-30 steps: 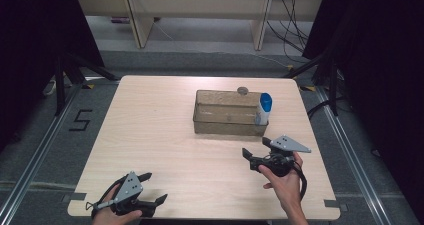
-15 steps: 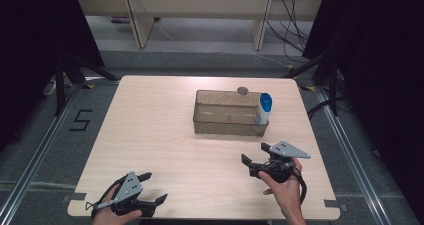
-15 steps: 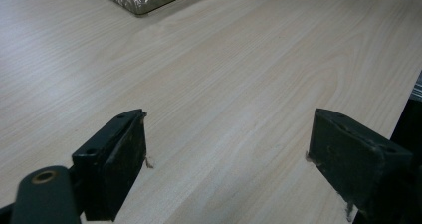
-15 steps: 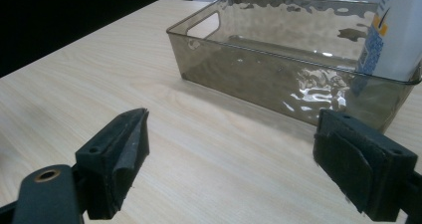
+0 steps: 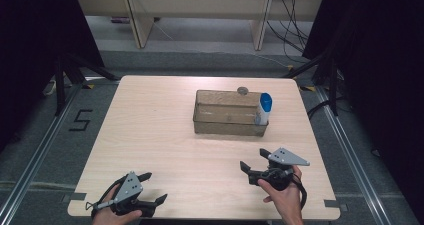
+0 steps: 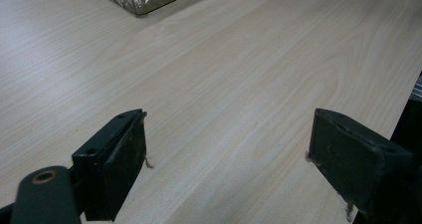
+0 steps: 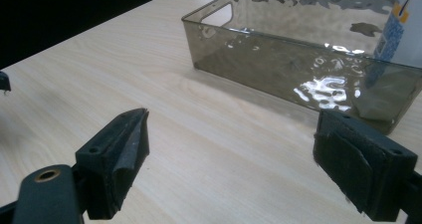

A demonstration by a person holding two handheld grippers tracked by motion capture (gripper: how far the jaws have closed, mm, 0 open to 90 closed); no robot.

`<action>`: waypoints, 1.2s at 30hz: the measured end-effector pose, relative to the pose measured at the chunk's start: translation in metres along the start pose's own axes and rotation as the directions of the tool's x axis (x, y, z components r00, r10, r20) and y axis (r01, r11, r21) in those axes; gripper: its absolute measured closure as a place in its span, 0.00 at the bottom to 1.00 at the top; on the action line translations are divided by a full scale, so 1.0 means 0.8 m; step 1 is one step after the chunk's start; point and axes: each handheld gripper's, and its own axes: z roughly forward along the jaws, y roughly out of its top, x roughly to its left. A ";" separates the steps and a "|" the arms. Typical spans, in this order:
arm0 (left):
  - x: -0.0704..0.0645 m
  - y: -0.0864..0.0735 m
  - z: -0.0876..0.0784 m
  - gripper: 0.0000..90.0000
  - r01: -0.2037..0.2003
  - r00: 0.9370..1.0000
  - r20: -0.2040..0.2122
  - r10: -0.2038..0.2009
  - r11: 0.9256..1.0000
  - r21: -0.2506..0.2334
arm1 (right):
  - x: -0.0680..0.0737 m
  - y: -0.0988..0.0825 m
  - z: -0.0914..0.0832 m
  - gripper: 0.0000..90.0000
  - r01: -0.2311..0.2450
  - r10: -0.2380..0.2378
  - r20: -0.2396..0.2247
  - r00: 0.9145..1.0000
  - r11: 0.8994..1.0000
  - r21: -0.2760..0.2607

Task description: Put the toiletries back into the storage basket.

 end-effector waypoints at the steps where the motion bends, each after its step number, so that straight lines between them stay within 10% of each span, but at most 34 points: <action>1: 0.000 0.000 0.000 0.16 0.000 1.000 0.000 0.000 1.000 0.000 | -0.002 0.000 -0.002 0.17 0.031 -0.031 -0.002 1.000 1.000 -0.003; 36: 0.001 0.000 0.000 0.16 -0.008 1.000 0.005 0.008 1.000 0.010 | 0.019 -0.035 -0.031 0.17 0.038 -0.037 -0.040 0.999 0.999 0.031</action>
